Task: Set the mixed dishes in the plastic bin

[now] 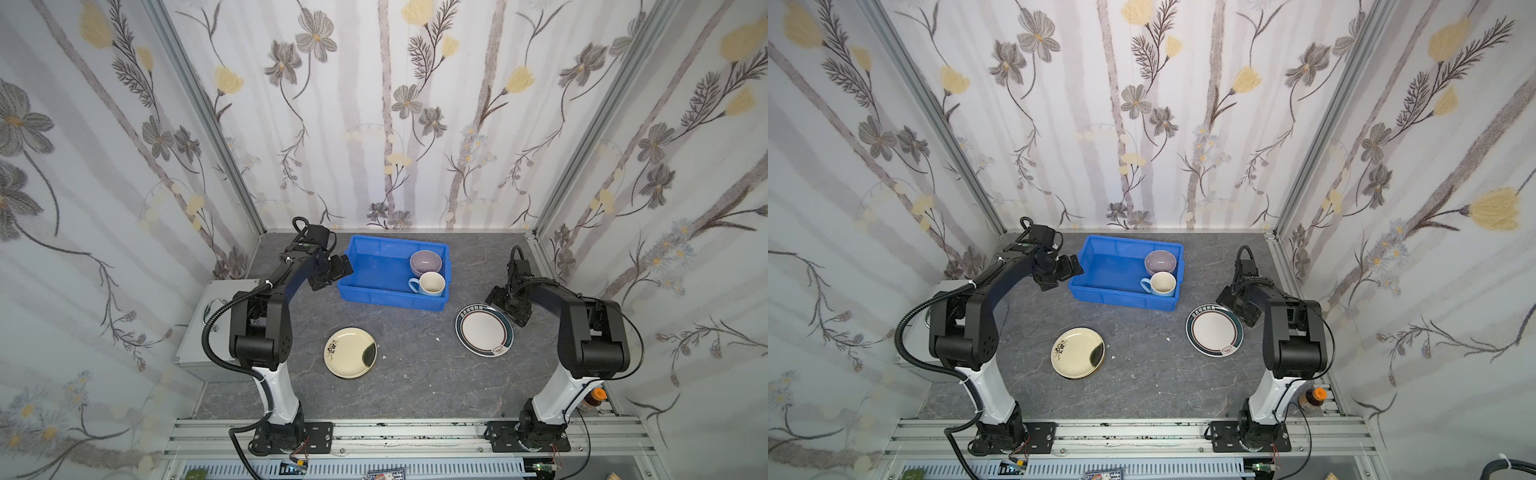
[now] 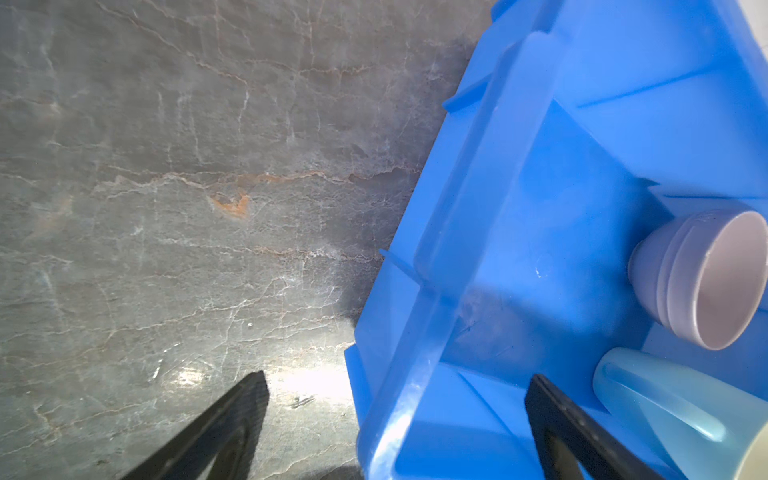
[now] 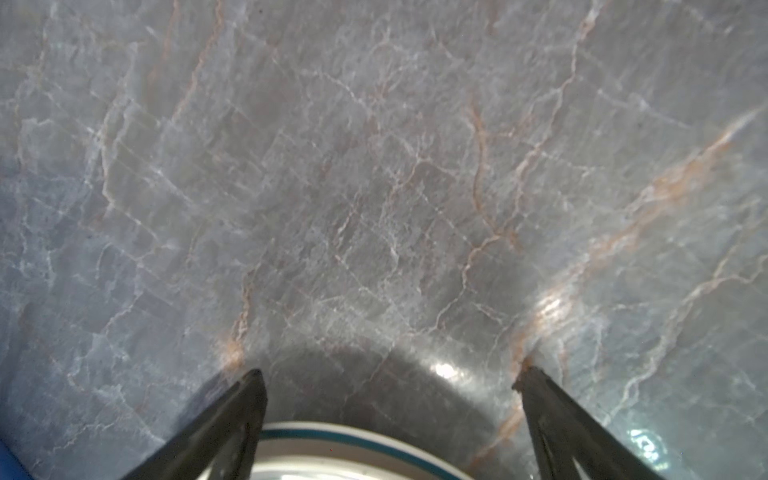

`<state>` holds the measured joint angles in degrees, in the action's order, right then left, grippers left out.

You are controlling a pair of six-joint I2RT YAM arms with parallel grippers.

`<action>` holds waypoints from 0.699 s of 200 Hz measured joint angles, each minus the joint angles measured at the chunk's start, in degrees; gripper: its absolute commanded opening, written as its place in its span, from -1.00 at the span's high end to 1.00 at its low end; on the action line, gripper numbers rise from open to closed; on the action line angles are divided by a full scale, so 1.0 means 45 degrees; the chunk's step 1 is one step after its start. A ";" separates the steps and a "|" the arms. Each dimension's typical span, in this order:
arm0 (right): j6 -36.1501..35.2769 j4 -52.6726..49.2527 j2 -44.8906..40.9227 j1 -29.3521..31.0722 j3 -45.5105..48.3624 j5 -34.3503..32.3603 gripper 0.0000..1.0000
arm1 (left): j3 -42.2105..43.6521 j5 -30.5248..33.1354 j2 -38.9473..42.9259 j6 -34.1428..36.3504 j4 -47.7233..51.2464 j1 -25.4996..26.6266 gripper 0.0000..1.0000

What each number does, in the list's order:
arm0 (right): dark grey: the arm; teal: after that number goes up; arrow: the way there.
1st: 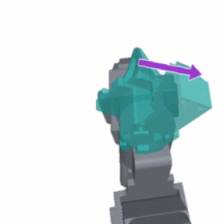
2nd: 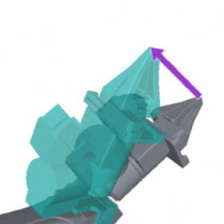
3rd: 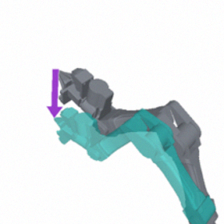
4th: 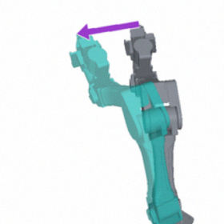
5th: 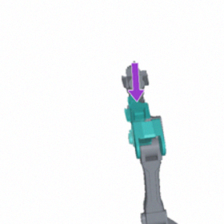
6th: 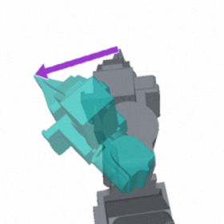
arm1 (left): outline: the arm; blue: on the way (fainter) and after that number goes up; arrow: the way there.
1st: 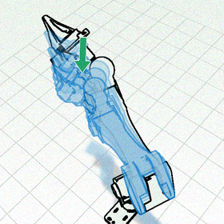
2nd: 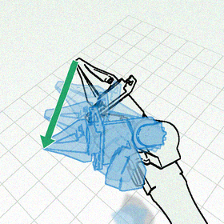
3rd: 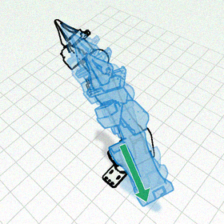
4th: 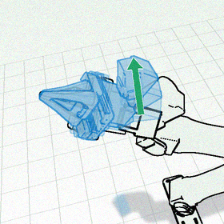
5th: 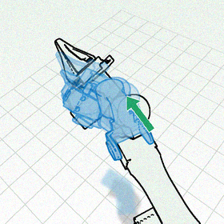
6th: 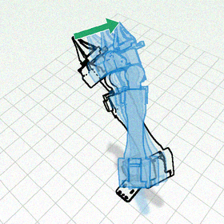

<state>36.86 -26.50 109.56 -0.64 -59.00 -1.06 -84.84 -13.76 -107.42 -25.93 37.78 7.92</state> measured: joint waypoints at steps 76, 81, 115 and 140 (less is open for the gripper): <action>0.0729 0.0675 -0.2380 0.1535 0.2608 0.0957 -0.89 | 0.0685 -0.0559 -0.0253 -0.0364 -0.0350 0.0325 -0.94; 0.0811 0.0695 -0.2458 0.1681 0.2681 0.1069 -0.90 | 0.0685 -0.0583 -0.0291 -0.0389 -0.0393 0.0393 -0.94; 0.1277 0.0486 -0.2958 0.2487 0.2943 0.2254 -0.92 | 0.0593 -0.0675 -0.0520 -0.0588 -0.0476 0.0957 -0.94; 0.1326 -0.0058 -0.3541 0.2409 0.3269 0.2487 -0.92 | 0.0277 -0.0612 -0.0782 -0.0670 -0.0379 0.1321 -0.92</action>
<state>42.83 -26.76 93.62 10.20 -44.29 10.13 -83.59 -16.51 -110.93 -28.95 36.07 13.87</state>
